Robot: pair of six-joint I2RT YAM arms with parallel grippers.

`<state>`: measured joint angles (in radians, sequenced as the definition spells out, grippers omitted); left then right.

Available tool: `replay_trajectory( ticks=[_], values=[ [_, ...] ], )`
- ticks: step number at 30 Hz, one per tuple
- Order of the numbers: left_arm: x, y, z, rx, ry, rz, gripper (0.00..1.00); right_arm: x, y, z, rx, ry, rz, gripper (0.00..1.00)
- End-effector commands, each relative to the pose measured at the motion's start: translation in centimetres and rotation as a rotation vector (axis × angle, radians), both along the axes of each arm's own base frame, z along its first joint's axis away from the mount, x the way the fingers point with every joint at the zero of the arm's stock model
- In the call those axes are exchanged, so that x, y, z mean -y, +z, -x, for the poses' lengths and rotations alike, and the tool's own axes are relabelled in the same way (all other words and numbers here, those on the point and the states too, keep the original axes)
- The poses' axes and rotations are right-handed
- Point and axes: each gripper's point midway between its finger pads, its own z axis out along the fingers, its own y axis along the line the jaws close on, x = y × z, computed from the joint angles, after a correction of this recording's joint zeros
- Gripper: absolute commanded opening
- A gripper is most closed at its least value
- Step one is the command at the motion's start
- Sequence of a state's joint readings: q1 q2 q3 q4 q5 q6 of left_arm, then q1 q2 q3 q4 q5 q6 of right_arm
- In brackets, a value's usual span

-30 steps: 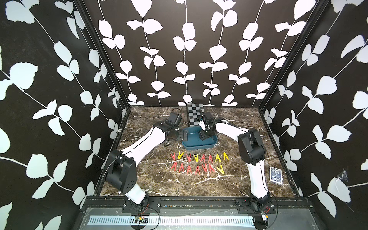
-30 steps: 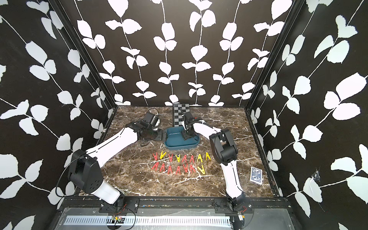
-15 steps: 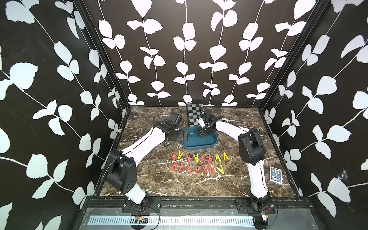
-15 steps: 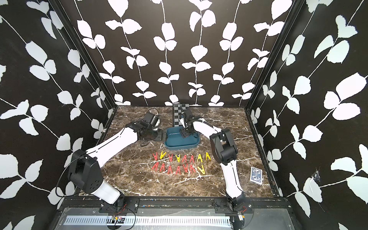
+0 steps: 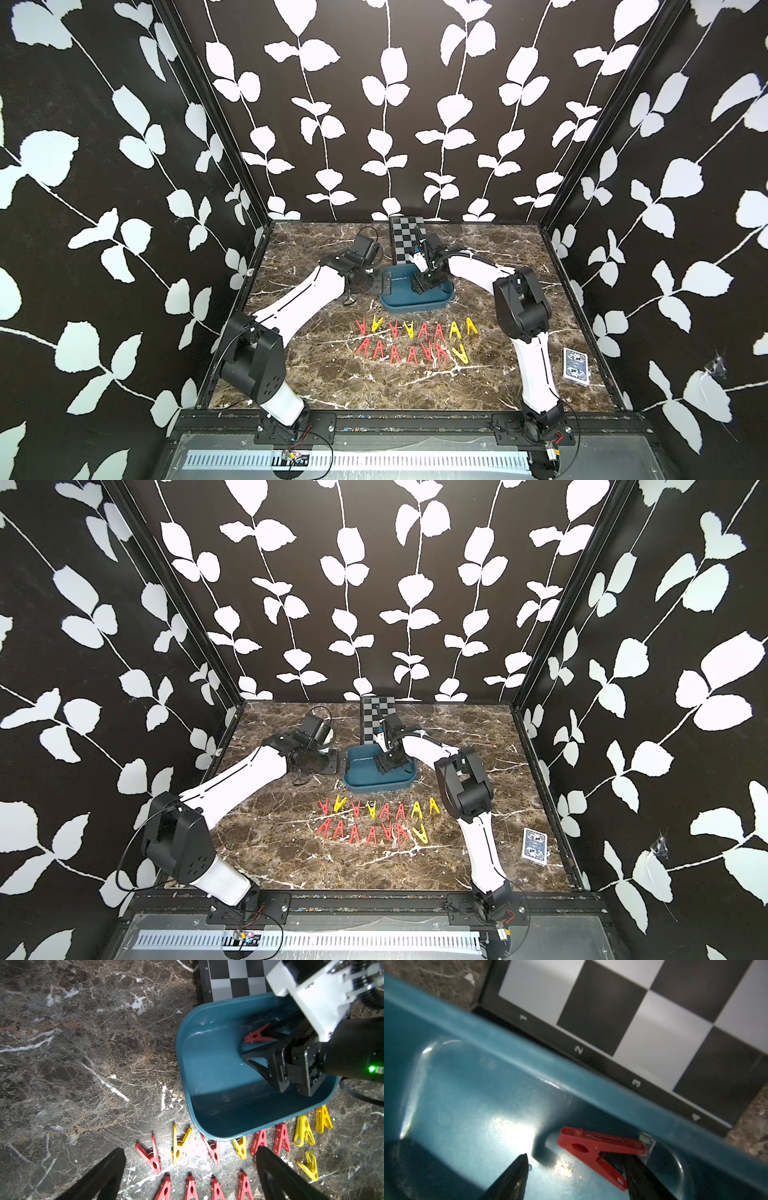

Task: Take the clothespins out of the storage box
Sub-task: Pick up the clothespin from the storage box.

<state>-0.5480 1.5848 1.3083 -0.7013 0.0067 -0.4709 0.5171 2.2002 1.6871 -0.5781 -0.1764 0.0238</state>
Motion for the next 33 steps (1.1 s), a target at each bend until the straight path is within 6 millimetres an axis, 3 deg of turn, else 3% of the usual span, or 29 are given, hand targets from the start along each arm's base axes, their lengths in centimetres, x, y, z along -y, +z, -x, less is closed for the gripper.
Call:
replay_trajectory(
  ticks=[1,13,22,26,33],
  values=[
    [-0.5,0.6,0.3,0.012,0.007,0.006,0.99,0.1,0.5,1.0,-0.015,-0.001,-0.008,0.68],
    [-0.8,1.0,0.8,0.02,0.013,0.014,0.99,0.6,-0.6,1.1,-0.031,-0.015,0.032,0.34],
    [-0.4,1.4,0.9,0.031,0.004,0.051,0.99,0.0,0.9,1.7,-0.002,-0.011,0.018,0.0],
    [-0.2,1.7,1.0,0.037,0.001,0.067,0.99,-0.4,2.2,1.9,0.013,-0.025,0.005,0.0],
    [0.6,2.2,1.1,0.049,-0.031,0.113,0.99,-0.7,6.2,2.6,0.051,-0.087,-0.067,0.0]
  ],
)
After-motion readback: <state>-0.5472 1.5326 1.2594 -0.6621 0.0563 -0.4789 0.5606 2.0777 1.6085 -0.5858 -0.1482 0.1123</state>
